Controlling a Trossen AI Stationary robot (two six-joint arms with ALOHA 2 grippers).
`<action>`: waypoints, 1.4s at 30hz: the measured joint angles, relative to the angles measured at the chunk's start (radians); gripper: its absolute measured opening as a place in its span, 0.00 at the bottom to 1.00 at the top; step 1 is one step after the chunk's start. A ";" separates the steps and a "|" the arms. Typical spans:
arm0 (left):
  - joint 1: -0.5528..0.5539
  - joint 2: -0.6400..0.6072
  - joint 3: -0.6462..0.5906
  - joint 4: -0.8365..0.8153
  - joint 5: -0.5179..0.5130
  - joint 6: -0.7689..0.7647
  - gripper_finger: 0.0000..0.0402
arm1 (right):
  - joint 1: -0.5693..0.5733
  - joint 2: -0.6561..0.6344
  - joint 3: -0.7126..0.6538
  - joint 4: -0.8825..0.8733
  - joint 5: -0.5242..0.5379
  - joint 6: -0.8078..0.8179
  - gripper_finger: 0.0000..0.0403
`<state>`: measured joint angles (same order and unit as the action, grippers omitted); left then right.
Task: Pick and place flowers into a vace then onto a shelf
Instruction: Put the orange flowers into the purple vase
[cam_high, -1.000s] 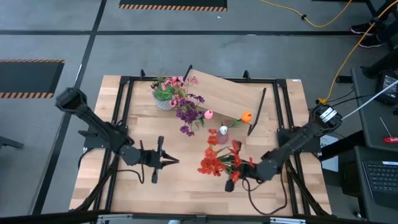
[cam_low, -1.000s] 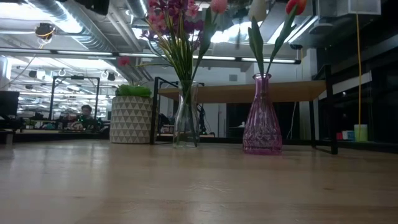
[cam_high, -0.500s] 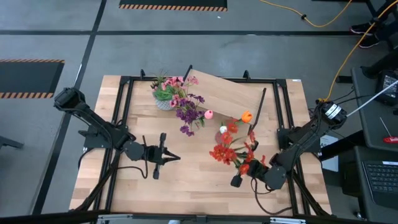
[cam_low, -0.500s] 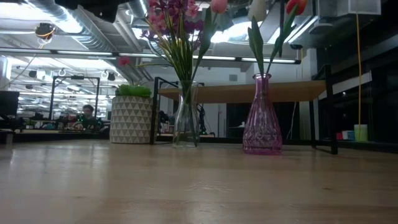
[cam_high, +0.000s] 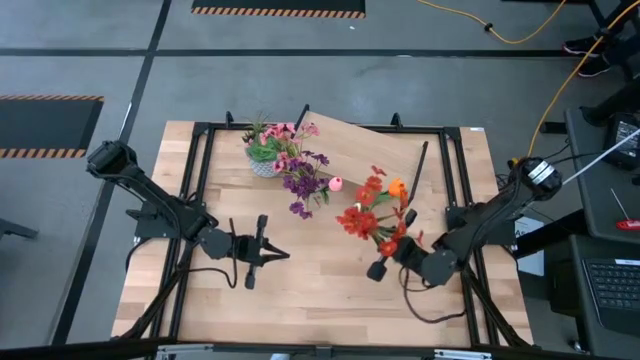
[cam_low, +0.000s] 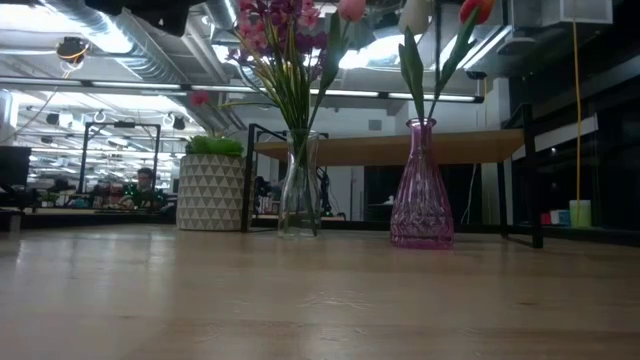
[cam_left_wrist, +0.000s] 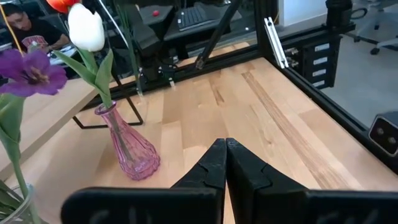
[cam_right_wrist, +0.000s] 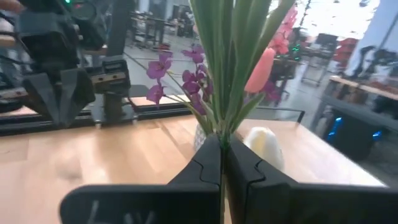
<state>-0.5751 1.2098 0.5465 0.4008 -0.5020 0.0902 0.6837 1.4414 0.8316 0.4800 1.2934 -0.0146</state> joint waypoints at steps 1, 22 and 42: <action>0.000 0.000 0.000 -0.007 0.001 0.000 0.01 | 0.005 -0.021 -0.019 0.001 -0.008 0.010 0.00; 0.002 0.001 0.000 -0.031 -0.004 0.000 0.01 | -0.071 -0.101 -0.310 0.526 -0.184 -0.247 0.00; 0.002 0.001 0.000 -0.039 -0.005 -0.014 0.01 | -0.139 -0.100 -0.330 0.585 -0.198 -0.350 0.00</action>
<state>-0.5735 1.2106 0.5465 0.3614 -0.5072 0.0758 0.5448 1.3411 0.5012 1.0646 1.0958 -0.3643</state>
